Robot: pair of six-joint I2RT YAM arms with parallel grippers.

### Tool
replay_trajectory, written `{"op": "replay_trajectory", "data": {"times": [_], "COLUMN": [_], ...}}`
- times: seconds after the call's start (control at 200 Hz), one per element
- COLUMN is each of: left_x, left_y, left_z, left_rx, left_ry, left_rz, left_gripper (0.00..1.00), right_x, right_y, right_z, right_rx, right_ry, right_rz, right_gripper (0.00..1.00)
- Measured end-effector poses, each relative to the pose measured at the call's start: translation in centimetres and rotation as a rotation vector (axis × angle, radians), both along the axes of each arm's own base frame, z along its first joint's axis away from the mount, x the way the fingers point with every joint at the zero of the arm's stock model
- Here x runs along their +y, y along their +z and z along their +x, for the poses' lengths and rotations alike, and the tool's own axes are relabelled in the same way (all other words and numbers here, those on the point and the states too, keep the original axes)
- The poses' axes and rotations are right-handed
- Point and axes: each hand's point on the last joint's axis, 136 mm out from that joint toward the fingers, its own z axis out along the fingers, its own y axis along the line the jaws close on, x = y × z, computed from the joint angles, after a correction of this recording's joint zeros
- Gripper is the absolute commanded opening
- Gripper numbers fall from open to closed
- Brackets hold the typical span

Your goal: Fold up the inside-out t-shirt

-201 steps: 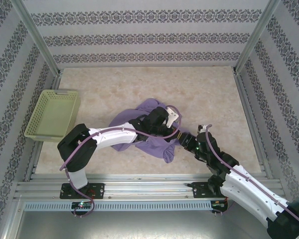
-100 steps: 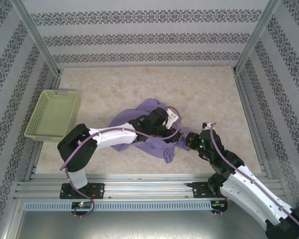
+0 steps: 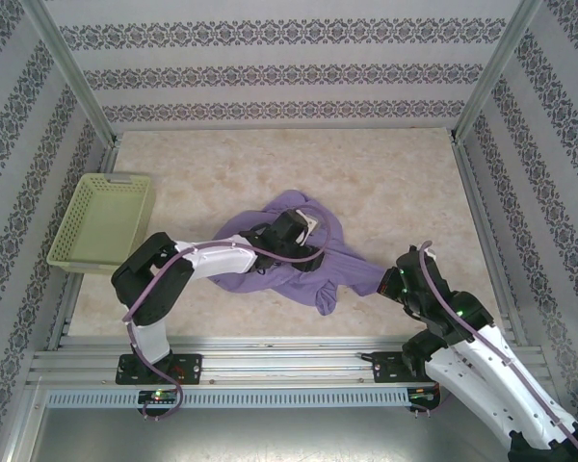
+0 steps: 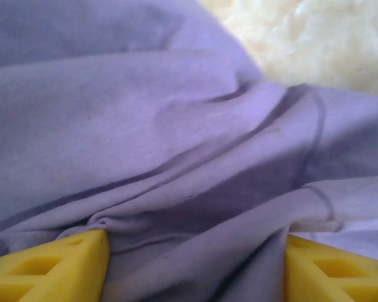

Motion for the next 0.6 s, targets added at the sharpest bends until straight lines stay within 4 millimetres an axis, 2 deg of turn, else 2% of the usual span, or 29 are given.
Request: {"op": "replay_trajectory", "data": {"times": [0.06,0.135,0.285,0.4,0.51,0.6], "left_x": [0.3,0.5,1.5,2.7,3.8,4.7], "left_y": [-0.4,-0.4,-0.8,-1.1,-0.9,0.4], "left_z": [0.0,0.1,0.3,0.3,-0.4,-1.1], "left_rx": [0.002,-0.001,-0.016,-0.026,-0.035,-0.055], "left_ry": [0.008,0.014,0.038,0.065,0.075,0.080], "left_rz": [0.017,0.026,0.074,0.120,0.134,0.117], "left_gripper": [0.62,0.55,0.40,0.27,0.23,0.22], "right_x": [0.0,0.0,0.4,0.6,0.1,-0.6], "right_y": [-0.2,-0.4,-1.1,-1.2,-0.9,-0.9], "right_z": [0.0,0.2,1.9,4.3,7.3,9.3], "right_rx": [0.009,0.017,0.043,0.055,0.061,0.078], "right_ry": [0.001,0.004,0.011,0.010,-0.021,-0.039], "right_rz": [-0.007,-0.020,-0.050,-0.075,-0.087,-0.122], "right_gripper": [0.00,0.00,0.00,0.00,0.00,0.00]}}
